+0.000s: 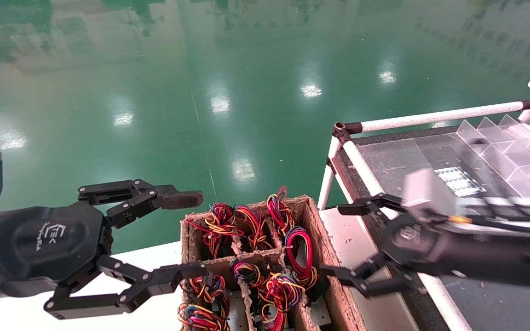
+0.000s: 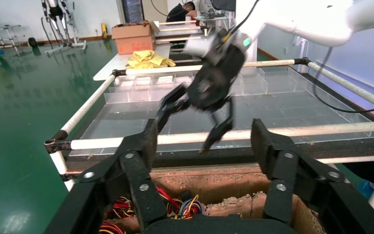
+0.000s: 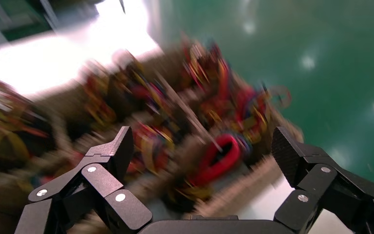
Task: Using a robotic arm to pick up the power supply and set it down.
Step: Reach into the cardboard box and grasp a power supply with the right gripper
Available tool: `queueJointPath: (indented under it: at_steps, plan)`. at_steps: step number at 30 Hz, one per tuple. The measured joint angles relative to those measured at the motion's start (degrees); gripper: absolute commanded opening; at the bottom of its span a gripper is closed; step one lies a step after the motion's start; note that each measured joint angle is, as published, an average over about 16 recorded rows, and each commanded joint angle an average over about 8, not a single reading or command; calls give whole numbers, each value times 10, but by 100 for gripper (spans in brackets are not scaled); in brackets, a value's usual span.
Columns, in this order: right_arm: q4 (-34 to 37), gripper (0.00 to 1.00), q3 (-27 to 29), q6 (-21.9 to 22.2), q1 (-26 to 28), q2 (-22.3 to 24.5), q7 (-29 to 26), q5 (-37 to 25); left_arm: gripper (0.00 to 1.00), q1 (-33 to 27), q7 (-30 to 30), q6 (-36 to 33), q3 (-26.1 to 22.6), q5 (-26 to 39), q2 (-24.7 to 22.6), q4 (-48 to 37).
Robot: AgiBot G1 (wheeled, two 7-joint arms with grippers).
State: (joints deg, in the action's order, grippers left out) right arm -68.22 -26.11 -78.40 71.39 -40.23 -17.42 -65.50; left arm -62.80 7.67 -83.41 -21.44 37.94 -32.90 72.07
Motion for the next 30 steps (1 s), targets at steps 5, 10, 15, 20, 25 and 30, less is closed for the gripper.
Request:
queueJointPath:
  at_steps: [5, 10, 15, 20, 25, 30]
  plan:
    - [40, 100, -42, 2, 52, -43, -10, -79, 100, 0, 0, 0, 0, 0, 0, 0]
    - [84, 41, -69, -6, 87, -83, 5, -122, 100, 0, 0, 0, 0, 0, 0, 0]
    - [122, 0, -86, -12, 106, -114, 28, -147, 100, 0, 0, 0, 0, 0, 0, 0]
    - [154, 0, -98, -10, 116, -139, 48, -165, 100, 0, 0, 0, 0, 0, 0, 0]
    - [182, 0, -106, -7, 124, -155, 61, -177, 100, 0, 0, 0, 0, 0, 0, 0]
    - [203, 0, -109, -6, 129, -164, 72, -183, 100, 0, 0, 0, 0, 0, 0, 0]
